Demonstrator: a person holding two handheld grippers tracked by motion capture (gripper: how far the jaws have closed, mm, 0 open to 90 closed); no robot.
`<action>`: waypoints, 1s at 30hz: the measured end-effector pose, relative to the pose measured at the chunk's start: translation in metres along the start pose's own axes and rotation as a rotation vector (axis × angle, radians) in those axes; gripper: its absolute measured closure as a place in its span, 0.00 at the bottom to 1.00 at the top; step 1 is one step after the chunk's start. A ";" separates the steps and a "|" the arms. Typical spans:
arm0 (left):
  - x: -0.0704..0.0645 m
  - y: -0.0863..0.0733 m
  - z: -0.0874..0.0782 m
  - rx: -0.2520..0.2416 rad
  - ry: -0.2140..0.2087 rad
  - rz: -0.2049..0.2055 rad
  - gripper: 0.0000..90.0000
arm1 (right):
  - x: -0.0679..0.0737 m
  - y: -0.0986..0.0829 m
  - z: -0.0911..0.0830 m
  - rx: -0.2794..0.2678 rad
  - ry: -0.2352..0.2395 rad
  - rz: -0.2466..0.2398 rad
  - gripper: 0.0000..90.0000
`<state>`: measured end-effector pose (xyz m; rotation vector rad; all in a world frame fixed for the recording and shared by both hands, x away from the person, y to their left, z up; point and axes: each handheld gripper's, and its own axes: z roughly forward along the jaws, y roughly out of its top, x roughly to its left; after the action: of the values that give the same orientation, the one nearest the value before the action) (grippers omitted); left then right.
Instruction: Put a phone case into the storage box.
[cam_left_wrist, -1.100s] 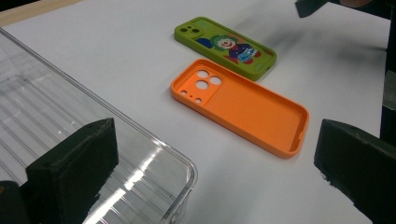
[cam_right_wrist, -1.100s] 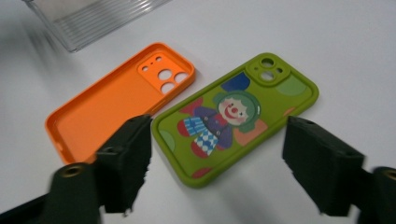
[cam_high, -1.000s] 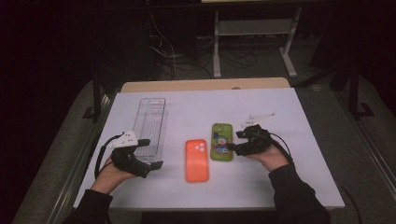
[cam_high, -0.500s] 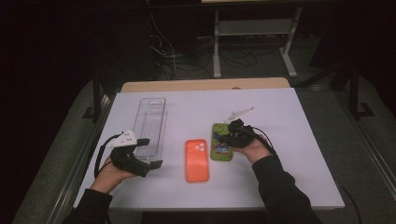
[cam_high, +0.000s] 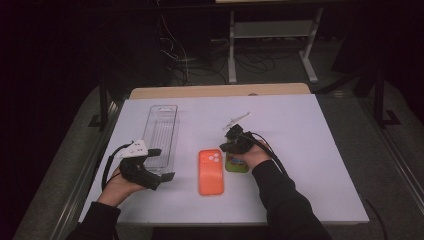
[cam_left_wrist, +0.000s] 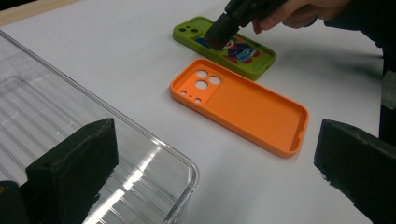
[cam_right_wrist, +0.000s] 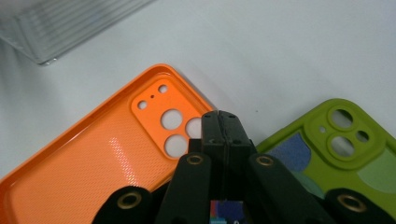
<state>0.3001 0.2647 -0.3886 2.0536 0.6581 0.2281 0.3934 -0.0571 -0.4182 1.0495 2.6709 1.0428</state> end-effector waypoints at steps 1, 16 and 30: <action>0.000 0.000 0.000 0.001 0.001 -0.001 0.00 | 0.000 0.000 0.000 0.000 0.000 0.000 0.98; -0.001 0.001 0.002 0.002 -0.002 0.006 0.00 | 0.000 0.003 0.019 0.018 0.012 0.010 0.98; -0.002 0.002 0.002 -0.001 -0.007 -0.003 0.00 | 0.024 0.024 0.041 0.023 0.067 -0.045 0.98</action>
<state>0.2998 0.2612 -0.3877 2.0514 0.6570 0.2189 0.4015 -0.0064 -0.4310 0.9706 2.7513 1.0600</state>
